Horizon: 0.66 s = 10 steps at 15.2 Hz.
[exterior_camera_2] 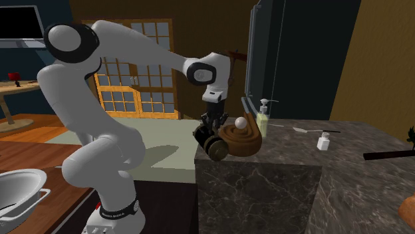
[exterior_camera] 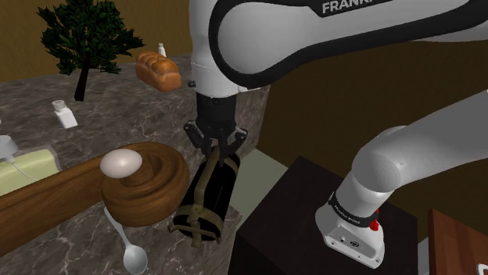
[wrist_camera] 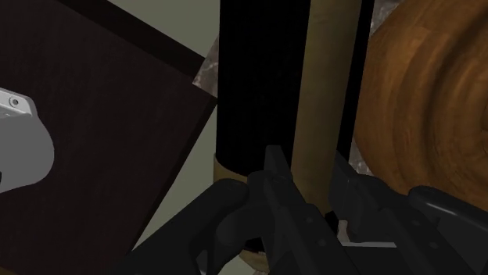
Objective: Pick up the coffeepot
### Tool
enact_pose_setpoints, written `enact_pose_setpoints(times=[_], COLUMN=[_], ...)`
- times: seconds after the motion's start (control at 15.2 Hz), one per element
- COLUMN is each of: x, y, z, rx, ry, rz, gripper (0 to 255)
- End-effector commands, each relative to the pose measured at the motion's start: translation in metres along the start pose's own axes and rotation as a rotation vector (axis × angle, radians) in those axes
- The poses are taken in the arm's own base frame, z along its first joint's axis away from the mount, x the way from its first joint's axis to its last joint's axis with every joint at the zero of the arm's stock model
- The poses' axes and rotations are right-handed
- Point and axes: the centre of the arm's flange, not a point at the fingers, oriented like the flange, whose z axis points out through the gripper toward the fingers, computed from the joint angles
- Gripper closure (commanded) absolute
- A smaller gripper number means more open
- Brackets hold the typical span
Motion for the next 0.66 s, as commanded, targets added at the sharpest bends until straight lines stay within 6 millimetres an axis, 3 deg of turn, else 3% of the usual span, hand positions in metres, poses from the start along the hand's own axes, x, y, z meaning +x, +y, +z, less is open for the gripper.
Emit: enact_pose_setpoints(times=[0.0, 0.46, 0.59], x=[-0.002, -0.005, -0.005], y=[0.002, 0.003, 0.003], z=[-0.012, -0.048, -0.049], rx=[0.002, 0.002, 0.002], ry=[0.000, 0.000, 0.000], rz=[0.000, 0.000, 0.000], gripper=[255, 255, 255])
